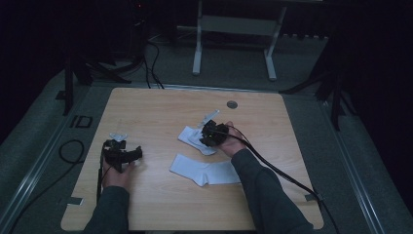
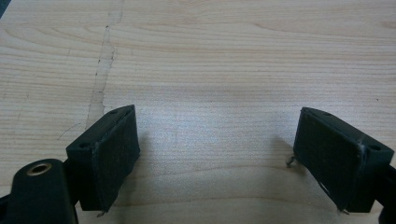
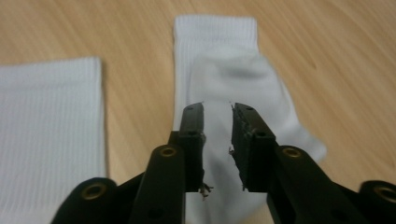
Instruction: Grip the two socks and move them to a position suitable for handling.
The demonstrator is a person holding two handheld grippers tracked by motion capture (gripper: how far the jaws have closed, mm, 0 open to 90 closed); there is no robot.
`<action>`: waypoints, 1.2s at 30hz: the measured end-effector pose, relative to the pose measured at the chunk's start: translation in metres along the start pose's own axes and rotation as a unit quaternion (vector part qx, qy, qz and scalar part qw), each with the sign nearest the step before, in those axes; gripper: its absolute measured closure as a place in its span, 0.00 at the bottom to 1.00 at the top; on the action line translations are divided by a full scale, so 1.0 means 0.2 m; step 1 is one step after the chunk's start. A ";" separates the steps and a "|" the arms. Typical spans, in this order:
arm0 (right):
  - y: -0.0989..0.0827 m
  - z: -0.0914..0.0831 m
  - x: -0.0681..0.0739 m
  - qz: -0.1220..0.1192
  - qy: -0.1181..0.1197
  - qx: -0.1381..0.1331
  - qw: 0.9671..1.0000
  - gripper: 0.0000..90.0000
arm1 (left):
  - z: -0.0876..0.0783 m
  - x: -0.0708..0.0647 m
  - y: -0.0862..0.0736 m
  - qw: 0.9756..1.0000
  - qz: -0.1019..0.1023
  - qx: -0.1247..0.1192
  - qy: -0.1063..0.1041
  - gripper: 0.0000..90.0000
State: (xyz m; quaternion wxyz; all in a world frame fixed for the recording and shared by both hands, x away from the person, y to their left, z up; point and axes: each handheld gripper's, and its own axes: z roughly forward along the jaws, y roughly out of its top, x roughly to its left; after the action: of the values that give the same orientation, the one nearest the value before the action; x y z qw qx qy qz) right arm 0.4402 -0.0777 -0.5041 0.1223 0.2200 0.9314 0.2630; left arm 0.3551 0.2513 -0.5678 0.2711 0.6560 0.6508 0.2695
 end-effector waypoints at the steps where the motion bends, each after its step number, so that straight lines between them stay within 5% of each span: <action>1: 0.02 0.01 0.00 -0.002 -0.001 -0.001 1.000 0.79 | 0.00 0.00 0.00 1.000 0.000 0.000 0.000 0.16; 13: 0.15 0.15 -0.01 0.022 0.010 0.013 1.000 0.64 | 0.00 0.00 0.00 1.000 0.000 0.000 -0.001 0.16; 20: 0.12 0.26 -0.02 0.034 0.016 0.039 0.999 0.72 | 0.00 0.00 0.00 1.000 0.000 0.000 0.000 0.16; 36: 0.12 0.25 -0.03 0.044 0.025 0.036 0.998 0.96 | 0.00 0.00 0.00 1.000 0.000 0.000 -0.001 0.16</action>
State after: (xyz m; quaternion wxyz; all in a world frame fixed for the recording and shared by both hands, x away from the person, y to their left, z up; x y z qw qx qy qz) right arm 0.4714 -0.0402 -0.5311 0.0798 0.2581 0.9324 0.2402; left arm 0.3552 0.2513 -0.5678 0.2713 0.6564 0.6504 0.2691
